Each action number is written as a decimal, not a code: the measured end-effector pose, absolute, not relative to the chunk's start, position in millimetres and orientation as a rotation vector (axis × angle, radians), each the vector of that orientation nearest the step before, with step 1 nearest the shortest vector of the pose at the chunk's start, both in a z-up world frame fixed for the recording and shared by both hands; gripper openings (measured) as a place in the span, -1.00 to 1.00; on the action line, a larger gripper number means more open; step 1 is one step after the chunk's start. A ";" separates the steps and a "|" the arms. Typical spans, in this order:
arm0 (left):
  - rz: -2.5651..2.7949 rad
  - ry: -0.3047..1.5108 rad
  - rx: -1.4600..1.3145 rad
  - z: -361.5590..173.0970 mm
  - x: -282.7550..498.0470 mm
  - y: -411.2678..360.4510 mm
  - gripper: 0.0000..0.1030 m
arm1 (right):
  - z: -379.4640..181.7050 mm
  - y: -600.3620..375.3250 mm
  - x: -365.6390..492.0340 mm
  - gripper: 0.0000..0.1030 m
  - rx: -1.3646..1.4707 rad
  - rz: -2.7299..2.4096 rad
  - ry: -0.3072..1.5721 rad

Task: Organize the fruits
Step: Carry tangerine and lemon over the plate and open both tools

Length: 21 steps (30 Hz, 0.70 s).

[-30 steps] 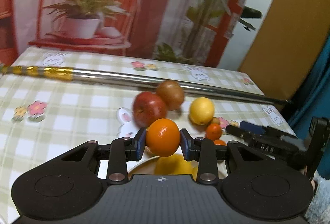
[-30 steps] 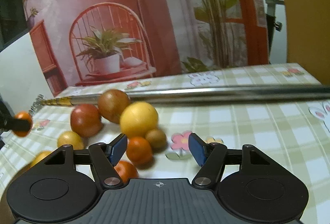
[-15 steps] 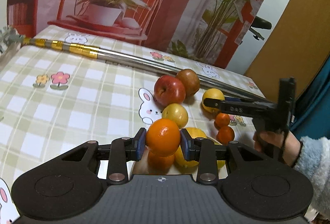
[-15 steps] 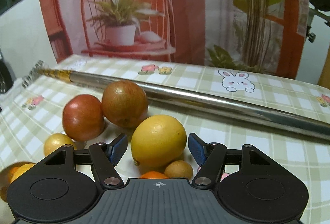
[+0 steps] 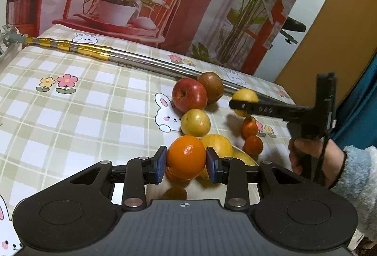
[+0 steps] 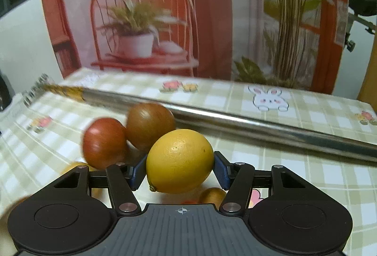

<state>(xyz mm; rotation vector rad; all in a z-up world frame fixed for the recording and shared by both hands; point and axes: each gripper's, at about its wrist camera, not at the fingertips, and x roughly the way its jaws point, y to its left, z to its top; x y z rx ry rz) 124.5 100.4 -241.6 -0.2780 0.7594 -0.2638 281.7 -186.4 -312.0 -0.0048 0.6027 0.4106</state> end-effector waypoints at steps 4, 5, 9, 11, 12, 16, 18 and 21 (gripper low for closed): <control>-0.271 0.763 -0.253 -241.5 115.4 94.5 -0.28 | -295.4 -188.8 257.2 0.07 0.013 0.438 0.570; -0.273 0.765 -0.248 -241.7 113.3 93.1 -0.28 | -292.1 -189.2 249.9 0.07 0.018 0.447 0.567; -0.278 0.776 -0.222 -243.1 103.8 88.0 -0.28 | -283.1 -190.9 215.0 0.07 0.047 0.461 0.564; -0.282 0.783 -0.216 -243.8 100.9 86.6 -0.28 | -280.2 -190.9 197.8 0.07 0.065 0.465 0.571; -0.284 0.784 -0.210 -244.2 98.5 85.6 -0.28 | -279.0 -190.8 188.2 0.07 0.073 0.469 0.571; -0.282 0.788 -0.176 -244.5 92.1 81.2 -0.28 | -277.4 -186.5 153.3 0.07 0.056 0.468 0.559; -0.282 0.798 -0.164 -245.9 89.9 80.6 -0.28 | -280.0 -183.8 139.1 0.07 0.042 0.465 0.565; -0.280 0.814 -0.144 -248.6 84.9 78.1 -0.28 | -286.2 -179.1 120.9 0.07 0.013 0.461 0.573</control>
